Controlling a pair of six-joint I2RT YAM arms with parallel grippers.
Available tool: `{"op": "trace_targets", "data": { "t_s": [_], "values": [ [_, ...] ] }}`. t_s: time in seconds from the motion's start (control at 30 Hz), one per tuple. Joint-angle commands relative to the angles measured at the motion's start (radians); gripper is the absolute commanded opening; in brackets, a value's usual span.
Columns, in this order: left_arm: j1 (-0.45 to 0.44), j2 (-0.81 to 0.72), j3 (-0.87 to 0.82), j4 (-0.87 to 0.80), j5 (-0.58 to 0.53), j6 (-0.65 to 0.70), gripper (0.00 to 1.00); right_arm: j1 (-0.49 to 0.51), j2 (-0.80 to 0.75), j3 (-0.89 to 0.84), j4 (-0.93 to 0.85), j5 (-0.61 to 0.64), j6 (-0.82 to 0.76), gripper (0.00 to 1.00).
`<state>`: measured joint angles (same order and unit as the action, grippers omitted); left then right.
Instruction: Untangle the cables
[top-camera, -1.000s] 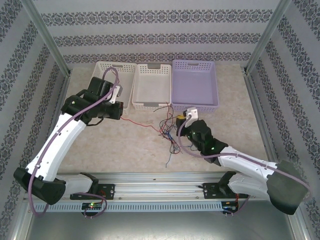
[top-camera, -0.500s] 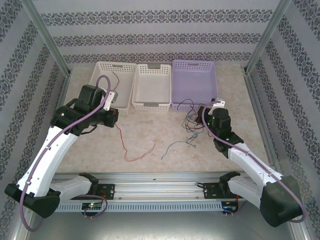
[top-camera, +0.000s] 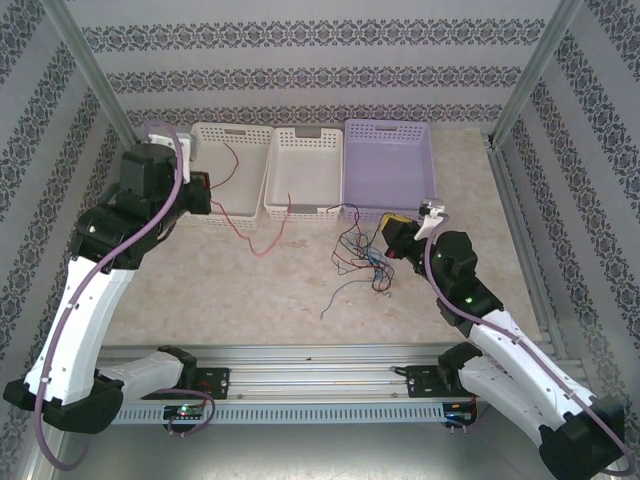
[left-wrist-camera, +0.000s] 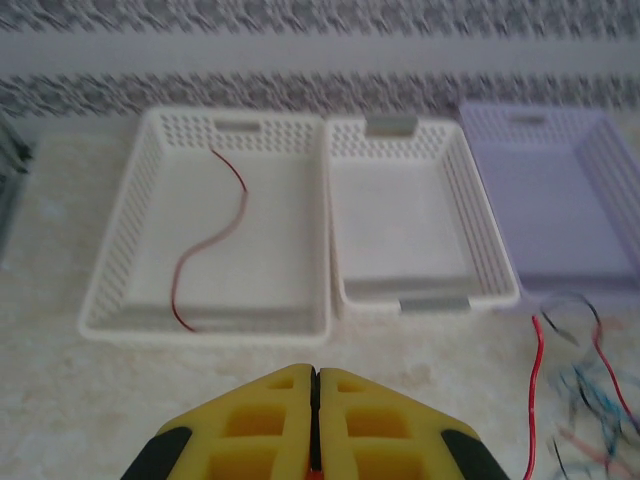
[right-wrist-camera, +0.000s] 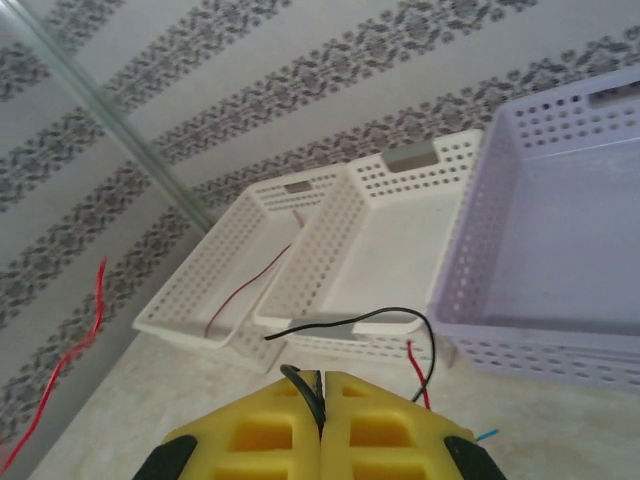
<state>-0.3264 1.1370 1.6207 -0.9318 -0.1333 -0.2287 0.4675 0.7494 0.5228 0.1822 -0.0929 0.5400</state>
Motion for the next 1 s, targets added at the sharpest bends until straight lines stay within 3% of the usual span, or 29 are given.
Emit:
{"op": "trace_targets", "data": {
  "t_s": [0.0, 0.17, 0.37, 0.97],
  "values": [
    [0.035, 0.035, 0.048, 0.126, -0.117, -0.026, 0.0, 0.035, -0.029, 0.033, -0.035, -0.056, -0.025, 0.0],
    [0.103, 0.105, 0.093, 0.213, -0.157, -0.03, 0.0, 0.112, -0.07, 0.031, -0.069, -0.05, -0.049, 0.0],
    [0.185, 0.206, 0.132, 0.284, -0.127, -0.065, 0.0, 0.169, -0.092, 0.042, -0.11, -0.053, -0.067, 0.0],
    [0.262, 0.433, 0.06, 0.529, -0.212, -0.066, 0.0, 0.254, -0.173, 0.043, -0.195, -0.092, -0.033, 0.0]
  ]
}}
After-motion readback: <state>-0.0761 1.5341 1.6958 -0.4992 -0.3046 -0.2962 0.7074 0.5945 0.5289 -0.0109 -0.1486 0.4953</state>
